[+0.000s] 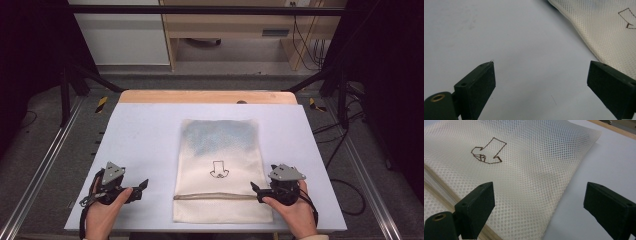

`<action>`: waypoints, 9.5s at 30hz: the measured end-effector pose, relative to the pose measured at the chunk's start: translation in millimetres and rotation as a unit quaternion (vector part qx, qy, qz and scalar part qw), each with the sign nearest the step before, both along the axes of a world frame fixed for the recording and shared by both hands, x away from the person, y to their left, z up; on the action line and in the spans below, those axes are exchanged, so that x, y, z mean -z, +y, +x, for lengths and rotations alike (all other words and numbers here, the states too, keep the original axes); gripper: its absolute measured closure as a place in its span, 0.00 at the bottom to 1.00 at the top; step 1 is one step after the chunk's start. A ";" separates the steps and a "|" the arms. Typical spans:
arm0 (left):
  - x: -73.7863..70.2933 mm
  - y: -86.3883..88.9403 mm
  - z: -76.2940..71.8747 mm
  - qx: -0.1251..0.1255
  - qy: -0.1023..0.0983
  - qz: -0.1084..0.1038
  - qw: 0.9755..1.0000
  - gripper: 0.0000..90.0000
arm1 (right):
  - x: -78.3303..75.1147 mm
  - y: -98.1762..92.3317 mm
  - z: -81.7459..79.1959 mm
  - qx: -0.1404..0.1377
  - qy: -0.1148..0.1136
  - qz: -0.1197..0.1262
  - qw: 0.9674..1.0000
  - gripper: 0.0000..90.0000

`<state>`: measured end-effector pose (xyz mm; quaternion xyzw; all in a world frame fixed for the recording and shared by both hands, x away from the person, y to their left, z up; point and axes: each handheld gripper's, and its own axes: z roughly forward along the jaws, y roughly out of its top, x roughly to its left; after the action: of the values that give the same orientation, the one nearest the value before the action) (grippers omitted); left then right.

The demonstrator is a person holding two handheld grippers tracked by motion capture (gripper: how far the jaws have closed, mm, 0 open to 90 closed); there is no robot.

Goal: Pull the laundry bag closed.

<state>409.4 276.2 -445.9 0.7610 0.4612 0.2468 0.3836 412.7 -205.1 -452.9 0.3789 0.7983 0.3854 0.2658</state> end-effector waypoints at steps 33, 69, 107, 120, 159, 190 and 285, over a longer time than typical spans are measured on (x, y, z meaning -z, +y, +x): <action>2.7 13.4 -5.8 -0.022 -0.002 -0.004 1.000 0.10 | -23.5 76.8 -6.5 -0.136 0.037 -0.084 0.987 0.48; 4.5 21.6 4.7 -0.026 0.006 -0.013 1.000 0.06 | -30.9 230.6 9.2 -0.337 0.095 -0.157 0.923 0.81; 4.0 17.1 2.5 -0.015 0.007 -0.009 1.000 0.07 | -11.7 250.6 25.0 -0.334 0.175 -0.171 0.910 0.90; -0.6 2.4 -16.8 0.037 0.014 -0.005 0.999 0.08 | -34.9 248.3 27.9 -0.338 0.170 -0.169 0.910 0.91; 23.0 -69.1 -21.0 0.175 0.117 -0.151 0.966 0.24 | -49.8 243.8 26.8 -0.350 0.152 -0.157 0.911 0.91; 38.2 -82.8 -5.4 0.195 0.143 -0.189 0.952 0.65 | -51.3 239.6 24.7 -0.352 0.144 -0.146 0.913 0.91; 29.0 -74.0 -3.3 0.202 0.123 -0.196 0.951 0.92 | -39.8 202.8 10.8 -0.365 0.070 -0.150 0.916 0.91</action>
<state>406.1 202.2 -474.9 0.7727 0.3805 -0.0272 0.5073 423.5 -2.3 -413.0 0.0433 0.9460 0.3039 0.1039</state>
